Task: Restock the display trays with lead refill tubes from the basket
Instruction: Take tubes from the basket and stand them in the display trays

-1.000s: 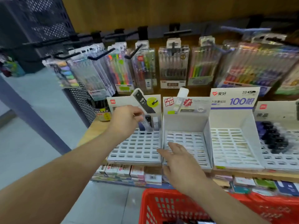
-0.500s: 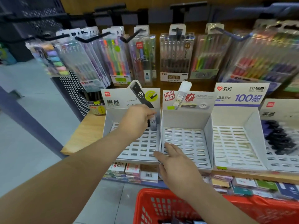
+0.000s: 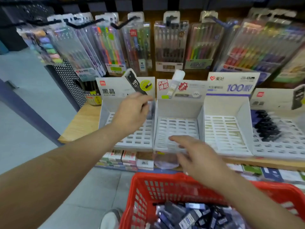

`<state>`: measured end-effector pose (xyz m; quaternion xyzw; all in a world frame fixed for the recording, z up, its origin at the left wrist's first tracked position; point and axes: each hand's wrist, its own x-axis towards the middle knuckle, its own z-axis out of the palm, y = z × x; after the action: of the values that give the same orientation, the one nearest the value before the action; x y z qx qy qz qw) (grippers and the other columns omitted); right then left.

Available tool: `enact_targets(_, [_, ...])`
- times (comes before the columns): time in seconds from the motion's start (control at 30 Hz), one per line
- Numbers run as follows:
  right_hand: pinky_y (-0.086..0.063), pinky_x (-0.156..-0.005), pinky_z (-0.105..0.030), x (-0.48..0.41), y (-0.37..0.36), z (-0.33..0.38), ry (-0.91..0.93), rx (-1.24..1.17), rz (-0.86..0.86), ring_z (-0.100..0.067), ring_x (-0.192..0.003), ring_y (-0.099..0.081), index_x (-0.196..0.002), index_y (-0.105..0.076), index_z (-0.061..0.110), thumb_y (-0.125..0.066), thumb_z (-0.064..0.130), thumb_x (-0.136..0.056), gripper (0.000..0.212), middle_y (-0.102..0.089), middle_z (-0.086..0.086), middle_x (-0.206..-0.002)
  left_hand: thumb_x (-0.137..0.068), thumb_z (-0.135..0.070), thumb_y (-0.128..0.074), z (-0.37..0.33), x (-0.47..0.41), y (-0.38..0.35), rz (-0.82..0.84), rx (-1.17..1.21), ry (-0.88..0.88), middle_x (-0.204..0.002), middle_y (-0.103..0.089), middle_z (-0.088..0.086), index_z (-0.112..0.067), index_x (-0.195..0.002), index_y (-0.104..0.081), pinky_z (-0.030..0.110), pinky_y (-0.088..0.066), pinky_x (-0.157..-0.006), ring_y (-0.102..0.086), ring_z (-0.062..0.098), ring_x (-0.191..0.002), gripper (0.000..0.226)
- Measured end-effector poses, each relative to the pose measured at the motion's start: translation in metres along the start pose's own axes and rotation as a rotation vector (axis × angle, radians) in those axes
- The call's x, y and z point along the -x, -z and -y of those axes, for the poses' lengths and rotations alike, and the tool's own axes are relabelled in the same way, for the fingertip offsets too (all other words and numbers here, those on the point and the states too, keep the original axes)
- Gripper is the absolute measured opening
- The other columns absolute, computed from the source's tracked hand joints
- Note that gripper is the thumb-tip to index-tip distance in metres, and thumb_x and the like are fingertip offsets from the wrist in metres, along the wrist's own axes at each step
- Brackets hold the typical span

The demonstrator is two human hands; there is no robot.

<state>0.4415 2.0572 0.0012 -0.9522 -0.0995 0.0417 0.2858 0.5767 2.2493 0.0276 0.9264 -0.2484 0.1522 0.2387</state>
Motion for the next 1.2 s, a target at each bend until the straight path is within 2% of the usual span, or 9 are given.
enact_targets(0.13, [-0.049, -0.071, -0.022, 0.050, 0.050, -0.032, -0.168, -0.193, 0.324, -0.002, -0.070, -0.064, -0.095, -0.071, 0.030, -0.063, 0.027, -0.094, 0.009, -0.072, 0.009, -0.076, -0.084, -0.011, -0.049, -0.065, 0.024, 0.017, 0.084, 0.122, -0.134, -0.089, -0.065, -0.003, -0.014, -0.094, -0.073, 0.020, -0.041, -0.076, -0.059, 0.015, -0.086, 0.025])
enact_targets(0.23, [-0.053, -0.079, -0.030, 0.080, 0.048, -0.069, -0.262, -0.115, 0.736, -0.005, -0.076, -0.066, -0.105, -0.070, 0.030, -0.061, 0.036, -0.095, 0.015, -0.074, 0.007, -0.089, -0.076, -0.017, -0.047, -0.115, 0.058, 0.003, 0.333, 0.128, -0.259, -0.084, -0.069, -0.007, -0.019, -0.085, -0.073, 0.025, -0.048, -0.075, -0.060, 0.010, -0.077, 0.028])
enact_targets(0.33, [-0.051, -0.093, -0.036, 0.106, 0.005, -0.109, -0.330, 0.028, 0.880, -0.016, -0.102, -0.065, -0.116, -0.067, 0.022, -0.056, 0.034, -0.098, 0.025, -0.069, 0.007, -0.111, -0.080, -0.019, -0.047, -0.141, 0.103, -0.039, 0.708, -0.020, -0.260, -0.094, -0.072, -0.006, -0.026, -0.093, -0.071, 0.031, -0.051, -0.078, -0.063, 0.015, -0.087, 0.029])
enact_targets(0.5, [-0.047, -0.080, -0.034, 0.171, -0.077, -0.174, -0.595, 0.036, 0.773, -0.028, -0.103, -0.060, -0.128, -0.056, 0.010, -0.055, 0.027, -0.095, 0.037, -0.062, -0.014, -0.125, -0.090, -0.012, -0.046, -0.139, 0.205, -0.128, 1.136, -0.135, -0.054, -0.093, -0.068, 0.008, -0.015, -0.098, -0.070, 0.033, -0.049, -0.065, -0.058, 0.025, -0.077, 0.025])
enact_targets(0.6, [-0.043, -0.083, -0.034, 0.204, -0.108, -0.185, -0.707, 0.042, 0.767, -0.035, -0.123, -0.048, -0.145, -0.034, 0.007, -0.059, 0.035, -0.093, 0.064, -0.040, -0.017, -0.144, -0.091, -0.020, -0.052, -0.134, 0.265, -0.165, 1.235, -0.218, -0.017, -0.114, -0.054, 0.010, -0.014, -0.110, -0.063, 0.043, -0.053, -0.082, -0.051, 0.028, -0.105, 0.022])
enact_targets(0.73, [-0.043, -0.099, -0.036, 0.218, -0.124, -0.180, -0.786, 0.141, 0.445, -0.033, -0.131, -0.040, -0.148, -0.026, 0.010, -0.057, 0.033, -0.097, 0.064, -0.032, -0.017, -0.147, -0.093, -0.023, -0.056, -0.133, 0.298, -0.182, 1.223, -0.204, 0.063, -0.144, -0.028, 0.008, -0.021, -0.140, -0.033, 0.044, -0.041, -0.104, -0.023, 0.031, -0.137, 0.053])
enact_targets(0.9, [-0.051, -0.093, -0.037, 0.216, -0.144, -0.186, -0.916, 0.037, 0.394, -0.036, -0.128, -0.050, -0.155, 0.012, 0.017, -0.058, 0.029, -0.096, 0.093, -0.015, -0.017, -0.161, -0.080, -0.006, -0.070, -0.130, 0.306, -0.190, 1.065, -0.220, 0.083, -0.151, -0.015, 0.006, -0.031, -0.142, -0.012, 0.042, -0.047, -0.097, -0.022, 0.028, -0.138, 0.089])
enact_targets(1.07, [-0.055, -0.076, -0.035, 0.213, -0.162, -0.180, -1.055, 0.064, 0.199, -0.032, -0.101, -0.065, -0.151, -0.007, 0.022, -0.070, 0.036, -0.088, 0.090, -0.057, -0.013, -0.127, -0.083, 0.000, -0.065, -0.131, 0.297, -0.196, 1.037, -0.236, 0.129, -0.158, 0.013, 0.000, -0.030, -0.148, 0.011, 0.039, -0.047, -0.096, -0.015, 0.027, -0.143, 0.104])
enact_targets(1.2, [-0.046, -0.069, -0.031, 0.201, -0.162, -0.185, -1.173, -0.171, 0.051, -0.032, -0.096, -0.064, -0.141, -0.027, 0.019, -0.074, 0.028, -0.086, 0.073, -0.061, -0.012, -0.115, -0.087, 0.001, -0.055, -0.139, 0.296, -0.198, 1.014, -0.273, 0.052, -0.154, -0.004, 0.005, -0.022, -0.149, 0.001, 0.040, -0.049, -0.089, -0.028, 0.031, -0.135, 0.087])
